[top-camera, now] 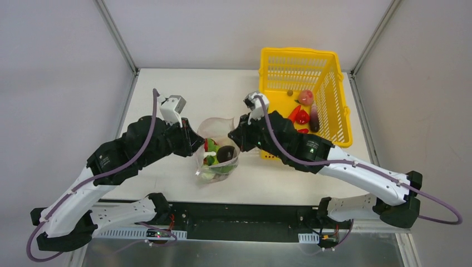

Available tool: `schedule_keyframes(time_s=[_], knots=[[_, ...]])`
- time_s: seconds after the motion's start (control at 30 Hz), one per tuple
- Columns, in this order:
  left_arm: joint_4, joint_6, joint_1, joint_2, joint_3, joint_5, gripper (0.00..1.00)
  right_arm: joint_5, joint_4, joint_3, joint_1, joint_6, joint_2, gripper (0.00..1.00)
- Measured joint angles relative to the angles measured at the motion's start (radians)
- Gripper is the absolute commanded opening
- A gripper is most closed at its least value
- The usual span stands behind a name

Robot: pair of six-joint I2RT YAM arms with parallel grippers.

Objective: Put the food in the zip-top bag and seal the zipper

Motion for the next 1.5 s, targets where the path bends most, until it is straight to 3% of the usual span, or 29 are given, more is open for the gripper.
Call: schedule_keyframes(time_s=[0.13, 0.17, 0.2, 0.27, 0.47, 0.63, 0.83, 1.13, 1.5], knots=[[-0.055, 0.070, 0.000, 0.071, 0.129, 0.078, 0.07, -0.135, 0.014, 0.107, -0.146, -0.014, 0.046, 0.00], [-0.057, 0.080, 0.000, 0.081, 0.141, 0.097, 0.11, -0.179, 0.010, 0.147, -0.186, -0.018, 0.073, 0.00], [-0.056, 0.085, 0.000, 0.086, 0.142, 0.109, 0.20, -0.219, 0.010, 0.184, -0.221, -0.024, 0.102, 0.00], [-0.057, 0.091, 0.000, 0.095, 0.140, 0.140, 0.30, -0.300, 0.009, 0.221, -0.261, -0.048, 0.143, 0.00], [-0.027, 0.086, 0.000, 0.092, 0.100, 0.154, 0.73, -0.507, -0.062, 0.227, -0.274, -0.148, 0.188, 0.00], [-0.029, 0.105, 0.000, 0.005, 0.093, 0.090, 0.87, -0.657, -0.095, 0.228, -0.340, -0.213, 0.197, 0.00], [-0.059, 0.164, 0.000, -0.098, 0.128, 0.021, 0.90, -0.810, -0.123, 0.251, -0.409, -0.257, 0.197, 0.00], [-0.089, 0.288, 0.000, -0.070, 0.177, -0.022, 0.95, -1.111, -0.223, 0.360, -0.433, -0.364, 0.195, 0.00], [0.024, 0.520, 0.001, -0.030, 0.119, 0.143, 0.99, -1.280, -0.555, 0.396, -0.435, -0.685, 0.181, 0.00]])
